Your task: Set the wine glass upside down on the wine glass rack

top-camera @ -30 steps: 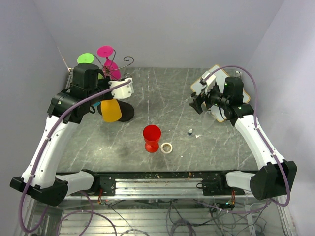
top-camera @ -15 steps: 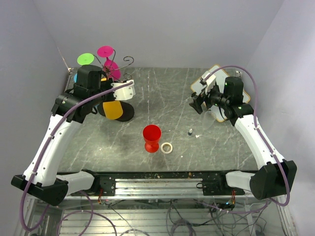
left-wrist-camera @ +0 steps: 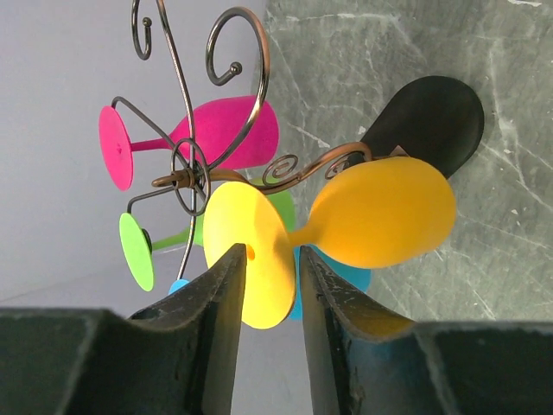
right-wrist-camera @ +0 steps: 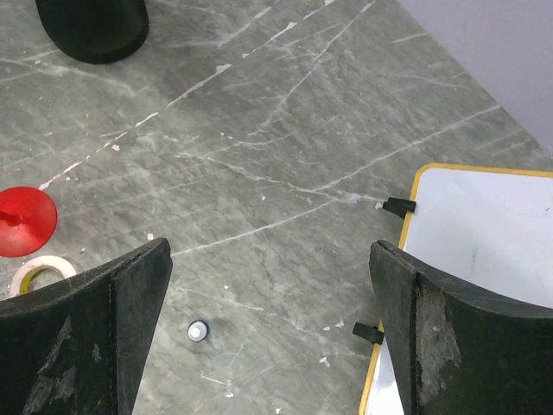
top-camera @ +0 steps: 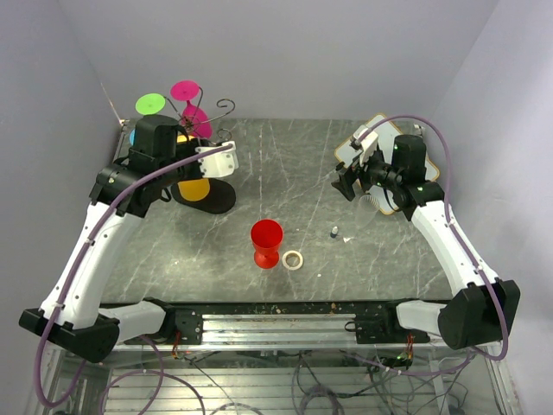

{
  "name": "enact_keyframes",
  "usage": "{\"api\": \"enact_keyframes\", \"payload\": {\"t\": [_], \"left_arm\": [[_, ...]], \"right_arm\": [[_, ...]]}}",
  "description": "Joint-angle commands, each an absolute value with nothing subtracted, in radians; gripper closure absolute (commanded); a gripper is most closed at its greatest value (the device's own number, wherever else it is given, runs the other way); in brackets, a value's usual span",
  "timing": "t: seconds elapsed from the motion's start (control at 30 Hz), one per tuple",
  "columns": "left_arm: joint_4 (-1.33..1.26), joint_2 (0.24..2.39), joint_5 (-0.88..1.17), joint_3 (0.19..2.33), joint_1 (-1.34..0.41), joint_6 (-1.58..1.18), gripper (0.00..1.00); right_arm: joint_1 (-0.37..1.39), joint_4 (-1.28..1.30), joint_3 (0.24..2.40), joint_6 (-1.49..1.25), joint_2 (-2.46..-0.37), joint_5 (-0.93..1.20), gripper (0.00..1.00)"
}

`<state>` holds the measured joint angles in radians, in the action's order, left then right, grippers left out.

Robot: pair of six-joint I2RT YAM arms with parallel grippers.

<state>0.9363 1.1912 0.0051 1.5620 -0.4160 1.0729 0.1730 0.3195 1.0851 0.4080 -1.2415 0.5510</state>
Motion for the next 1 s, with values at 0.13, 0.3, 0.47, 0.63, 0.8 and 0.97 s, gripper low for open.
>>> {"api": "enact_keyframes", "payload": {"t": [0.13,0.3,0.47,0.63,0.8,0.97], "left_arm": [[0.967,1.156,0.077,1.584,-0.424,1.05,0.52],[0.983,1.145,0.103,1.609,-0.425,1.024,0.44],[0.982,1.128,0.138,1.637,-0.425,0.941,0.38],[0.961,1.112,0.126,1.653,-0.425,0.868,0.14],[0.893,1.097,0.08,1.658,-0.423,0.695,0.01],[0.812,1.083,0.067,1.65,-0.409,0.582,0.0]], "right_arm": [[0.166,0.324,1.082,0.412,-1.246,0.568,0.02],[0.165,0.326,1.083,0.412,-1.24,0.569,0.03],[0.166,0.342,1.098,0.413,-1.226,0.564,0.02],[0.165,0.358,1.117,0.416,-1.203,0.563,0.02],[0.166,0.432,1.178,0.421,-1.207,0.663,0.06],[0.217,0.455,1.193,0.442,-1.212,0.752,0.07]]}}
